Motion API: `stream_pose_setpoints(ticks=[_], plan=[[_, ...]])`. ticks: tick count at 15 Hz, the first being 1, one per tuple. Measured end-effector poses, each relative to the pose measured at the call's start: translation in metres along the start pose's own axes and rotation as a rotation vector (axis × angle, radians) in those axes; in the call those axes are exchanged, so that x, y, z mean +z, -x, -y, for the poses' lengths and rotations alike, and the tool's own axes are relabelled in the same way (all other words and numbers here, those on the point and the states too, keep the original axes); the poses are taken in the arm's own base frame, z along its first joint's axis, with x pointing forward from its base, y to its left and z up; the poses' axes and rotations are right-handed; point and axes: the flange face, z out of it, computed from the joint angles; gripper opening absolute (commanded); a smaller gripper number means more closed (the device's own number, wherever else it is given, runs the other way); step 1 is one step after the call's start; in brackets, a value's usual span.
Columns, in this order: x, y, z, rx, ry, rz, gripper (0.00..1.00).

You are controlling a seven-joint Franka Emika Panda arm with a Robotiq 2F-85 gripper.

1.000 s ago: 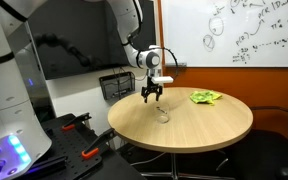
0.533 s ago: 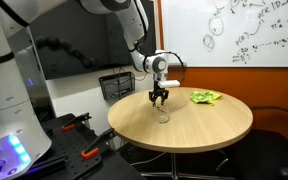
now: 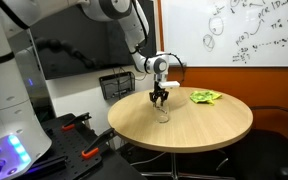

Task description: Get the marker from the table and put it in the colorless cup

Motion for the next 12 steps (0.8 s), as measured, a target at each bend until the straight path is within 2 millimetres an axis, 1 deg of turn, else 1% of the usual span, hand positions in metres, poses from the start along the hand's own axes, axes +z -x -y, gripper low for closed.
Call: stream_pose_setpoints(ticks=[2, 3, 4, 5, 6, 9, 10, 11, 12], plan=[[0.0039, -0.0006, -0.0004, 0.000, -0.008, 0.003, 0.63], [0.0057, -0.0005, -0.0008, 0.001, -0.009, 0.003, 0.56], [0.0071, 0.0000, -0.0012, 0.002, -0.009, 0.004, 0.38], [0.0083, 0.0008, -0.0018, 0.004, -0.009, 0.005, 0.34], [0.0078, 0.0011, -0.0029, 0.004, -0.006, 0.006, 0.28], [0.0061, 0.0011, -0.0048, 0.001, 0.001, 0.010, 0.03], [0.0063, 0.0006, -0.0046, 0.000, 0.001, 0.010, 0.01], [0.0061, 0.0004, -0.0047, 0.000, 0.001, 0.010, 0.05], [0.0061, 0.0004, -0.0047, 0.000, 0.001, 0.010, 0.05]])
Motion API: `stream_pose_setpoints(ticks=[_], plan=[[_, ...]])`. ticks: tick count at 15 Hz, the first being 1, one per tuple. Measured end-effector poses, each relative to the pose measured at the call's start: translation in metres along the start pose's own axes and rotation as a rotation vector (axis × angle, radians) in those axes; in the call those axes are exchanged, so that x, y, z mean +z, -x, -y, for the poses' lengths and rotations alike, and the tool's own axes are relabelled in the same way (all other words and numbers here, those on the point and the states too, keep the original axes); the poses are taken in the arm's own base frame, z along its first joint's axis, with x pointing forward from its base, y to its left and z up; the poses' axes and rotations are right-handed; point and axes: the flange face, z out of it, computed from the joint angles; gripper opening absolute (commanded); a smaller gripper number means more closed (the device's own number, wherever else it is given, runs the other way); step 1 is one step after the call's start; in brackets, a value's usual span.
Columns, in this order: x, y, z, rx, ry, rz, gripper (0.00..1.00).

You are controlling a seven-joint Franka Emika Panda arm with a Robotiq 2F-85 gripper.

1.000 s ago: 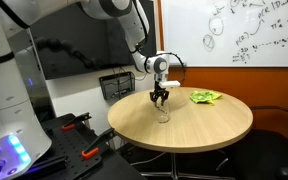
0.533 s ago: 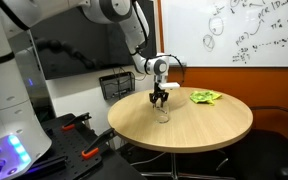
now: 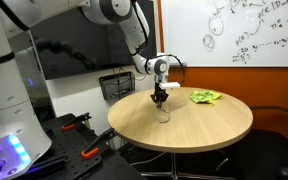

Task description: Get the marker from the table and put it in the colorless cup

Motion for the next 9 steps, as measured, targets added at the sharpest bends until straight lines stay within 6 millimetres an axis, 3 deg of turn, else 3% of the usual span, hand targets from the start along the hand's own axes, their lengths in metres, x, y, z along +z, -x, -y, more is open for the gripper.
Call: stream_pose_setpoints(ticks=[5, 9], plan=[[-0.005, -0.001, -0.001, -0.003, 0.003, -0.013, 0.05], [-0.046, 0.002, -0.005, -0.023, -0.068, -0.121, 0.05]])
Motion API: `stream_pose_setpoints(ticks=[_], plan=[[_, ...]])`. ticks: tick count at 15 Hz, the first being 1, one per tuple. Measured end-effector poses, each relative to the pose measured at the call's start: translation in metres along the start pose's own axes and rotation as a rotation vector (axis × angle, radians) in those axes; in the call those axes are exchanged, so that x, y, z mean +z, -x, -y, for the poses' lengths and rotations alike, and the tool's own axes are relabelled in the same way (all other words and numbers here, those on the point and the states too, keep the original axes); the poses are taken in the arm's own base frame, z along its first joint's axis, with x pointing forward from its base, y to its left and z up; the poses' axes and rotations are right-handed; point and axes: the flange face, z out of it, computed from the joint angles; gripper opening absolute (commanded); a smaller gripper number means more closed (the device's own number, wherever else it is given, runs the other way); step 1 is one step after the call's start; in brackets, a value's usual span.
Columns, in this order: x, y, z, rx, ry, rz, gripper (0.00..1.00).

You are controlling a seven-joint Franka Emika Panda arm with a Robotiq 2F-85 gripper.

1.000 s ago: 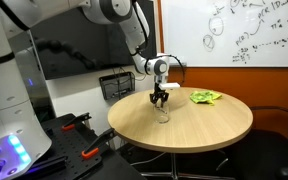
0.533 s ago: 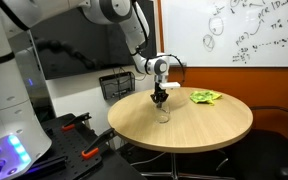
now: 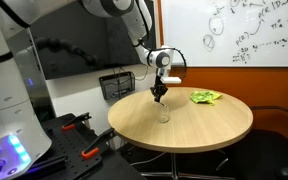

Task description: Get the marker from the table and put it in the colorless cup

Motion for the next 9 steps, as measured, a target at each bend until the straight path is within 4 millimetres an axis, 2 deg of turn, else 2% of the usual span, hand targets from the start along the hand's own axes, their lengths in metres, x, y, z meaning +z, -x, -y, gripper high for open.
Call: stream_pose_setpoints(ticks=[2, 4, 7, 9], plan=[[-0.025, 0.011, 0.003, -0.076, -0.075, -0.032, 0.05], [-0.044, 0.031, 0.006, -0.167, -0.150, -0.037, 0.05], [-0.054, 0.052, 0.015, -0.303, -0.267, -0.045, 0.05], [-0.056, 0.055, 0.022, -0.397, -0.337, -0.064, 0.05]])
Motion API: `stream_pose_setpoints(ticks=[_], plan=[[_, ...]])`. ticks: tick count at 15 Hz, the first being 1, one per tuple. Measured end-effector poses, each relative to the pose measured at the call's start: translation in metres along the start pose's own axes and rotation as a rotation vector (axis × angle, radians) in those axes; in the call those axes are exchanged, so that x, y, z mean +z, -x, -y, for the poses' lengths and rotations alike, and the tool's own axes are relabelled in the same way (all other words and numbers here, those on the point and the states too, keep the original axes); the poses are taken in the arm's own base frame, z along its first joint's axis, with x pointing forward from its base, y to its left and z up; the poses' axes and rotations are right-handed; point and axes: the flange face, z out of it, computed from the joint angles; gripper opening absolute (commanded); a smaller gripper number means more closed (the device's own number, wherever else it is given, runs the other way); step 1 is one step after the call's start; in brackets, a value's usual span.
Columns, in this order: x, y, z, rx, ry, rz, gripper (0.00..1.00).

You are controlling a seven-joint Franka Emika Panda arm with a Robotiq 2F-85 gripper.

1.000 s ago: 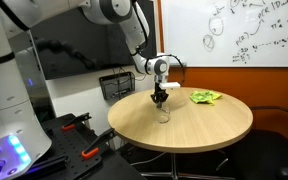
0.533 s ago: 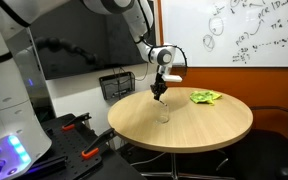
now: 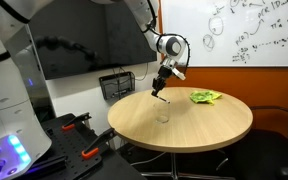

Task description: Get the marker from the table and put it in the colorless cup

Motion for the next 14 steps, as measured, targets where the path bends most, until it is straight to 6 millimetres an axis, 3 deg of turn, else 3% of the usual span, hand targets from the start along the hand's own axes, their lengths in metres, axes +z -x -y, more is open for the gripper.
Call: stream_pose_setpoints(ticks=[8, 14], plan=[[-0.014, -0.011, 0.027, -0.286, -0.223, -0.113, 0.05], [-0.004, 0.010, 0.024, -0.307, -0.228, -0.217, 0.05]])
